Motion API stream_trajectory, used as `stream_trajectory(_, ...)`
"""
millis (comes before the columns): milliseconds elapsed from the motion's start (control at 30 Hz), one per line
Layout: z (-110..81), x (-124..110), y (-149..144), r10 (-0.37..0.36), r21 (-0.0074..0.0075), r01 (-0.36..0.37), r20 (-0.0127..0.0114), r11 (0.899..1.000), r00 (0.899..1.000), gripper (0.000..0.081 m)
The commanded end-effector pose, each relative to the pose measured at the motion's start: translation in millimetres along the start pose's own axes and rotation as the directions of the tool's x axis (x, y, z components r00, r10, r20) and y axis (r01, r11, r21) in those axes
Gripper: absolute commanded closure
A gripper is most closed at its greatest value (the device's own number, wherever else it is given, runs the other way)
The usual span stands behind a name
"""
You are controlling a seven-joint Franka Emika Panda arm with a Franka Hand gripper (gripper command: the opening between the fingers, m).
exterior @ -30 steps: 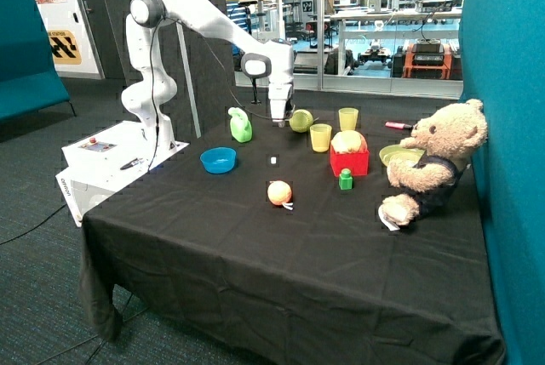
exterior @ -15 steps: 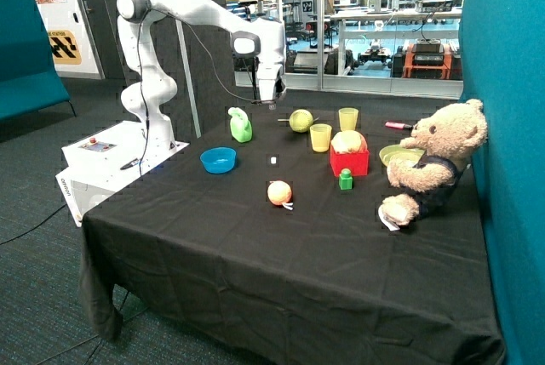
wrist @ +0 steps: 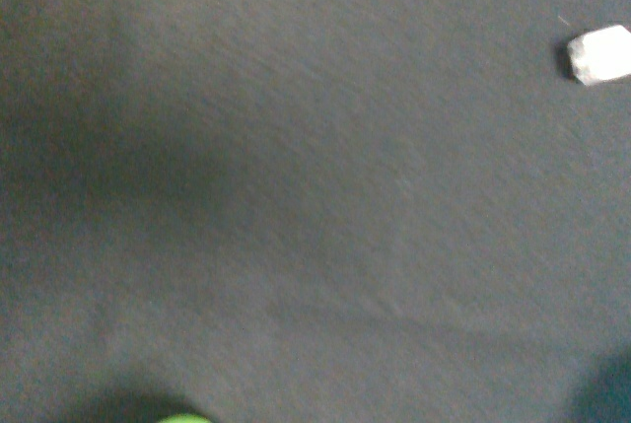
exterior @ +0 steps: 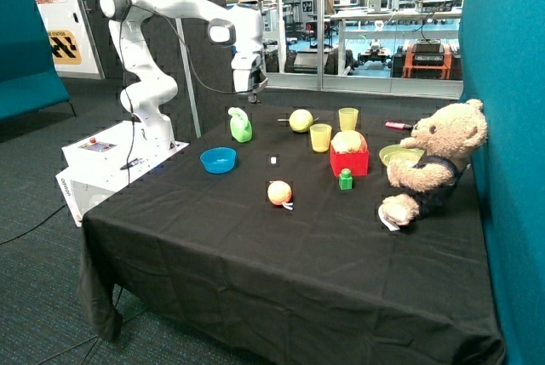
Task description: Roll the dices in the bowl
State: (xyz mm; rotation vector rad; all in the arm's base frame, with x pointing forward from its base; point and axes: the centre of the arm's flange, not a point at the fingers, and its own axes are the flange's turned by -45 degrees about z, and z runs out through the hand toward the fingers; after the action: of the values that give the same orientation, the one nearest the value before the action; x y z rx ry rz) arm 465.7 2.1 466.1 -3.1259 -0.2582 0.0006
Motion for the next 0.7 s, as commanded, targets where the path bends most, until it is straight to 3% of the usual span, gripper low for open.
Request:
stream_trajectory(0,-10.8,-36.8,41.0,0.060,-0.0050,-0.060,-0.0003,0.998,0.998,0.0808)
stream_trajectory(367,-9.7,-51.0,90.1,0.121,-0.0050,-0.121,-0.0006,0.993,0.993,0.0808)
stream_trajectory(667,-9.8,-51.7,137.8,0.190,-0.0050,-0.190,-0.0009,0.982,0.982,0.0808)
